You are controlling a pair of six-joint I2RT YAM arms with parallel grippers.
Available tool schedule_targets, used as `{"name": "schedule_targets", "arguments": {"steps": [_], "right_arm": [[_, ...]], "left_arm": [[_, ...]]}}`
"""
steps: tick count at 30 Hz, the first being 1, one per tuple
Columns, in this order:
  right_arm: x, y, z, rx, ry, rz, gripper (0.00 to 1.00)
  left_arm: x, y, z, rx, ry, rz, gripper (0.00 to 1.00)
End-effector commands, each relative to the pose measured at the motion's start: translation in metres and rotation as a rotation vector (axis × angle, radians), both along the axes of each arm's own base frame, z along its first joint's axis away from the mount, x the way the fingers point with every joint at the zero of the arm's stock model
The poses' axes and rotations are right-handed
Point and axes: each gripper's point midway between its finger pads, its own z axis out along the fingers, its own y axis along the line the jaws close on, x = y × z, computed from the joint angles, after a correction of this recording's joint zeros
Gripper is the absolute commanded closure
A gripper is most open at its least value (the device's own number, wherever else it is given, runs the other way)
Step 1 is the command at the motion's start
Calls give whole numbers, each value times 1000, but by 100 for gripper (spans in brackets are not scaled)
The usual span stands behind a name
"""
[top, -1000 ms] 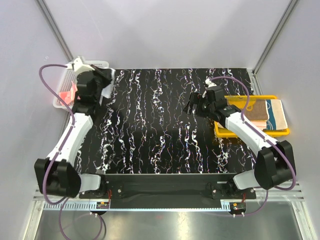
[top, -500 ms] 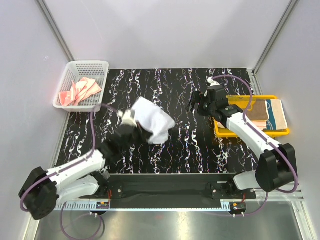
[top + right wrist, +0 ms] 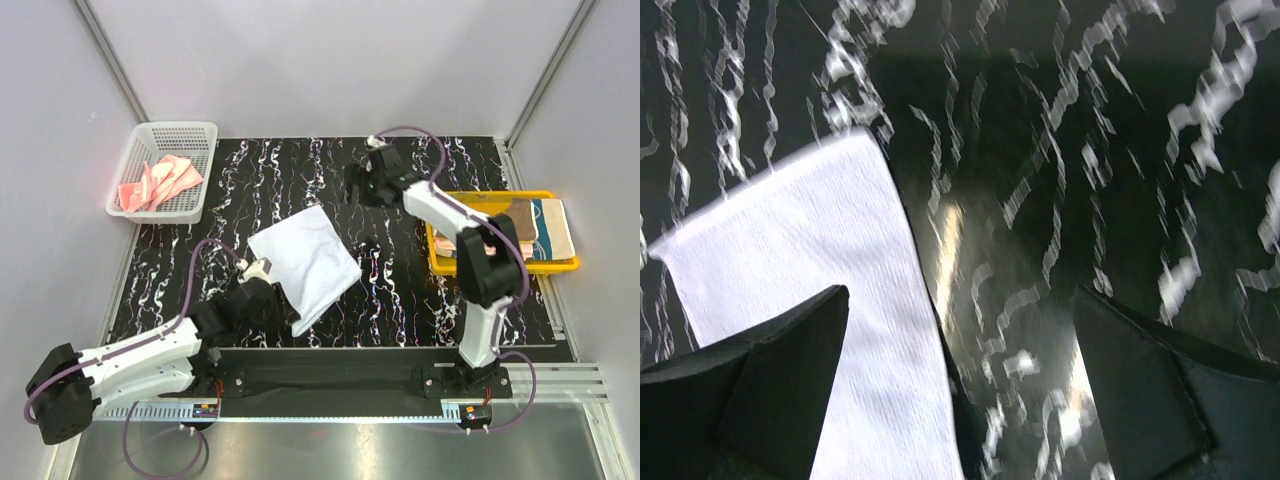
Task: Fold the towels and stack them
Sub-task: Move the towel to the center of the board, then flatten out the crumpled towel
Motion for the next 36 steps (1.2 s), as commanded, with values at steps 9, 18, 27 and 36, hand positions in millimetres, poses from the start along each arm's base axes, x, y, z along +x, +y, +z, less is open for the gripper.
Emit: {"name": "schedule_targets", "arguments": {"steps": [9,18,27,36], "right_arm": [[69,67,-13,-95,-81,98,16],[60,103,-53,-209,-45,197,25],[51,107,-96,-294,8,224,32],[45,103,-108,-322,26,214,47]], "left_arm": [[115,67,85,153,-162,458,40],[189,112,29,300,-76,587,45],[220,131,-13,332,17,641,44],[248,130,-17,326,34,642,46]]}}
